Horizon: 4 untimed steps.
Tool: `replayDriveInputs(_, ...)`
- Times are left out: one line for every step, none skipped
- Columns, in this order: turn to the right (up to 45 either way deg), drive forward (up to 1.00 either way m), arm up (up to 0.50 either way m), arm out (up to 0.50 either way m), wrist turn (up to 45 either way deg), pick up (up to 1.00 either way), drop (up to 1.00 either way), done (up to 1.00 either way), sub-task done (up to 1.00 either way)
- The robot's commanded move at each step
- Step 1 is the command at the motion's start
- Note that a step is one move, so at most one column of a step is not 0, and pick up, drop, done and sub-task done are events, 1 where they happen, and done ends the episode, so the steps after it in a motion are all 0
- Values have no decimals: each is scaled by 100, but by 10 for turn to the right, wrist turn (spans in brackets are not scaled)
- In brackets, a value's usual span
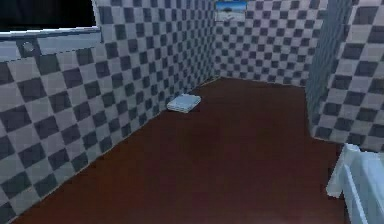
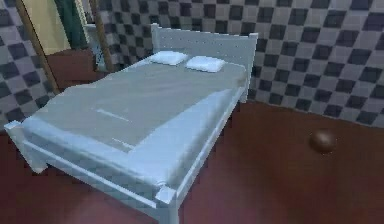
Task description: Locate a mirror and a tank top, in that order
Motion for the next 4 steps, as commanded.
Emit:
replayDriveInputs(300,0,0,0,0,0,0,0,0)
replayDriveInputs(0,20,0,0,0,0,0,0,0)
replayDriveInputs(0,100,0,0,0,0,0,0,0)
replayDriveInputs(0,70,0,0,0,0,0,0,0)
